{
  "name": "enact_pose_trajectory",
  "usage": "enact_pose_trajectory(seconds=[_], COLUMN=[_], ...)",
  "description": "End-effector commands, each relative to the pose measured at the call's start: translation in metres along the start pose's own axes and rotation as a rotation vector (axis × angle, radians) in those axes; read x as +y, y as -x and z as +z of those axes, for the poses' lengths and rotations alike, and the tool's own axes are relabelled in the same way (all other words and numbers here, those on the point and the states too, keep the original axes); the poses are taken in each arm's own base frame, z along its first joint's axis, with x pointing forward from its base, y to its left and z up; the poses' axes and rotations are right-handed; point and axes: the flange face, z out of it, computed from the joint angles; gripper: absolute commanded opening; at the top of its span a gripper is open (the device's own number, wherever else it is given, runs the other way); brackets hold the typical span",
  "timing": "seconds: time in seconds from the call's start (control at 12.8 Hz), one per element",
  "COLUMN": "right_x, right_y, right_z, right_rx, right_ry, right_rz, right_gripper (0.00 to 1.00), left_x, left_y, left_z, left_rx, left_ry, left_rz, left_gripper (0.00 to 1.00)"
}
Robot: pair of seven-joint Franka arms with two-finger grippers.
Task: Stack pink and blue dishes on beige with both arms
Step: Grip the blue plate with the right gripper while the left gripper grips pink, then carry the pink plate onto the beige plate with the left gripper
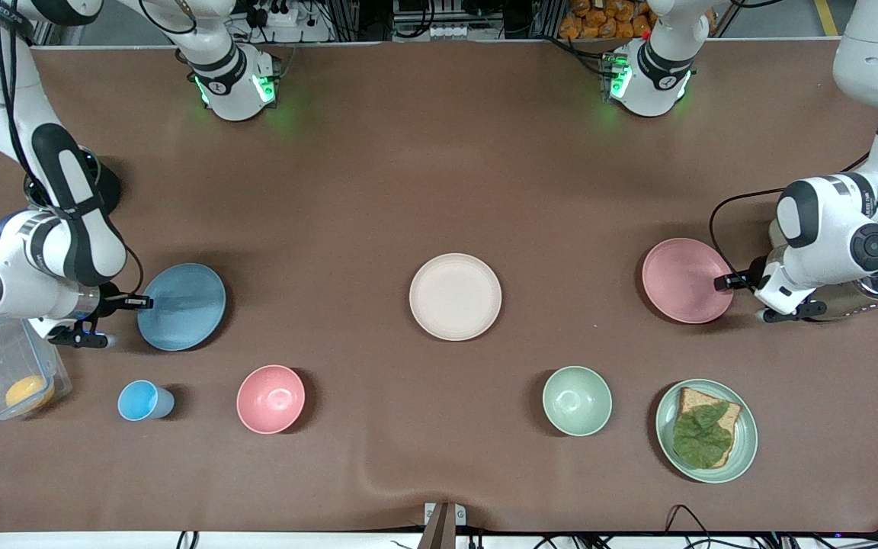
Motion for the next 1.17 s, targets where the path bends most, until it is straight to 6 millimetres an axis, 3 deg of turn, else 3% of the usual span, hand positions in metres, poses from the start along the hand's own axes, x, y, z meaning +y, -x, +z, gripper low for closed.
enact_pose_trajectory(seconds=[0.0, 0.23, 0.47, 0.63, 0.78, 0.94, 1.09], right_x=[0.000, -0.007, -0.017, -0.038, -0.045, -0.049, -0.063], right_y=[-0.002, 0.000, 0.010, 0.015, 0.019, 0.023, 0.026], right_z=[0.005, -0.008, -0.043, -0.068, -0.080, -0.089, -0.097], right_rx=[0.006, -0.008, -0.035, -0.046, -0.052, -0.060, -0.065], right_ry=[-0.015, -0.020, -0.036, -0.036, -0.037, -0.042, -0.061], right_rz=[-0.011, -0.019, -0.029, -0.042, -0.032, -0.021, -0.002], right_gripper=[0.06, 0.06, 0.02, 0.00, 0.00, 0.00, 0.00], left_x=[0.000, 0.002, 0.041, 0.079, 0.124, 0.180, 0.223], left_y=[0.001, 0.000, 0.004, 0.009, 0.019, 0.033, 0.043], left_z=[-0.001, -0.034, -0.094, -0.125, -0.142, -0.149, -0.146], left_rx=[0.014, 0.060, 0.108, 0.126, 0.109, 0.096, 0.076], left_ry=[-0.007, -0.015, 0.015, 0.088, 0.128, 0.166, 0.186], left_rz=[0.031, 0.044, 0.062, 0.048, 0.027, -0.037, -0.079], left_gripper=[0.00, 0.00, 0.00, 0.00, 0.00, 0.00, 0.00])
